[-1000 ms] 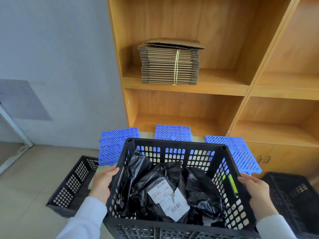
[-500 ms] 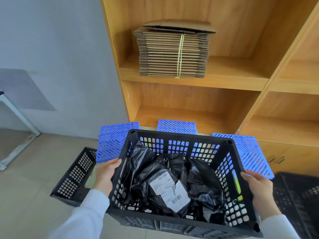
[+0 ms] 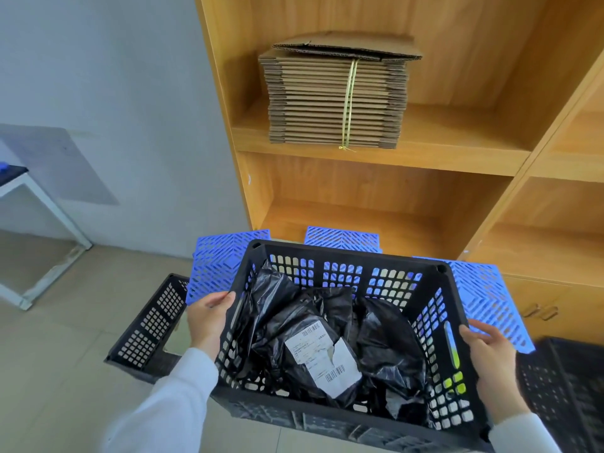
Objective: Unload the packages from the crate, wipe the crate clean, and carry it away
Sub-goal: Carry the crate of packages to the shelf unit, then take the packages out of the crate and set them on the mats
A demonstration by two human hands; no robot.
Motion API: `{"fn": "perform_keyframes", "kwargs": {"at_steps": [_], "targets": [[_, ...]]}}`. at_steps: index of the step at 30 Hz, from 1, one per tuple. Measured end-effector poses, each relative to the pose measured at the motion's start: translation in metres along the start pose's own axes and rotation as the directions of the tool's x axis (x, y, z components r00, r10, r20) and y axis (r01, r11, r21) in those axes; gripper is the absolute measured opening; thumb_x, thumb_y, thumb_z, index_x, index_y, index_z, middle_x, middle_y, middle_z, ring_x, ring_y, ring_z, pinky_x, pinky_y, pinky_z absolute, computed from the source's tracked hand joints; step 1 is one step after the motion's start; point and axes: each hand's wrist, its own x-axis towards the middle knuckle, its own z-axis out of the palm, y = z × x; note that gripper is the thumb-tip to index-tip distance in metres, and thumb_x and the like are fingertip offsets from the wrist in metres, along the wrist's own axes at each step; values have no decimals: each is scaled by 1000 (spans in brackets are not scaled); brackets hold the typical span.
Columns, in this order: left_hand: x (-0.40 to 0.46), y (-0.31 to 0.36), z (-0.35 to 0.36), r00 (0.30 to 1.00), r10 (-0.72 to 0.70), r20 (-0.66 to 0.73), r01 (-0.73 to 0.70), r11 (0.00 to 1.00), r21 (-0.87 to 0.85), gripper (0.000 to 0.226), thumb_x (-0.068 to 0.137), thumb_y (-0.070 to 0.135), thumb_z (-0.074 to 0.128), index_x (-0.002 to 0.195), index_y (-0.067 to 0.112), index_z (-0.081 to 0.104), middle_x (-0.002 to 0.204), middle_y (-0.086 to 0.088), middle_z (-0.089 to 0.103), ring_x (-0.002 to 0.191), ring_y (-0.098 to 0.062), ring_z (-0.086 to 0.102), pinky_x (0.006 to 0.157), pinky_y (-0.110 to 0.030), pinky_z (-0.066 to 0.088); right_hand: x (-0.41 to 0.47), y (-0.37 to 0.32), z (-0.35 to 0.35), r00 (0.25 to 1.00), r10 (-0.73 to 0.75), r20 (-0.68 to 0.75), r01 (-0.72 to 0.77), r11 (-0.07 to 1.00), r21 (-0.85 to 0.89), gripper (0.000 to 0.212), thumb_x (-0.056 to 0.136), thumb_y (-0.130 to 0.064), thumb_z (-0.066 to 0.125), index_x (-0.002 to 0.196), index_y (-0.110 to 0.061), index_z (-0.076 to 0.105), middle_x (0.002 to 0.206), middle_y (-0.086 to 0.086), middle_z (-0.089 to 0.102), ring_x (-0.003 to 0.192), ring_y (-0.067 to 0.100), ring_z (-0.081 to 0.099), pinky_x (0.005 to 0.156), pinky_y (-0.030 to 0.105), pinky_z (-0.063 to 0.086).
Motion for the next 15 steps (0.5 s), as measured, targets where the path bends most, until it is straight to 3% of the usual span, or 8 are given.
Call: {"fn": "perform_keyframes", "kwargs": {"at_steps": [4,6,8,12,14,15], "targets": [[-6,3,-2,1000,22,2,-22,998,56,21,87,13,80,104,2,76,100,-10,75,94,-22,68,90,-31,50,-5,-1,2,994,-111,15,112,987,-116,23,98,-14,64,120,-12,60,114,15,64,98,30,58,84,41,45],[-8,5,-5,999,30,22,-32,996,87,19,87,14,79,103,4,76,100,-9,74,95,-23,67,90,-33,50,-9,-2,3,977,-209,35,210,930,-301,29,95,-13,65,123,-12,59,127,18,59,108,35,57,94,50,48],[-11,9,-8,992,128,23,-130,976,177,17,86,11,79,102,8,74,98,-7,71,94,-23,66,93,-39,52,-19,-6,7,944,-320,76,316,819,-480,35,93,-15,67,127,-16,58,135,18,51,124,38,45,103,56,39],[-20,15,-3,882,456,118,-468,822,323,23,85,-1,73,94,20,71,101,-2,63,92,-19,63,87,-38,53,-46,-11,26,816,-537,212,545,593,-593,32,90,-17,68,120,-24,60,128,4,50,125,31,43,101,57,36],[-27,18,4,816,505,279,-575,752,320,24,89,0,69,91,24,70,102,4,59,92,-9,63,86,-27,52,-52,-11,38,745,-574,340,651,514,-559,30,90,-16,69,119,-23,61,124,0,53,117,27,50,95,51,44],[-30,18,9,781,500,374,-613,727,310,23,91,1,67,92,24,70,103,6,59,93,-3,62,86,-22,51,-54,-11,45,728,-554,403,682,524,-511,28,92,-16,68,118,-22,61,122,-2,54,109,24,54,91,45,48]]}}
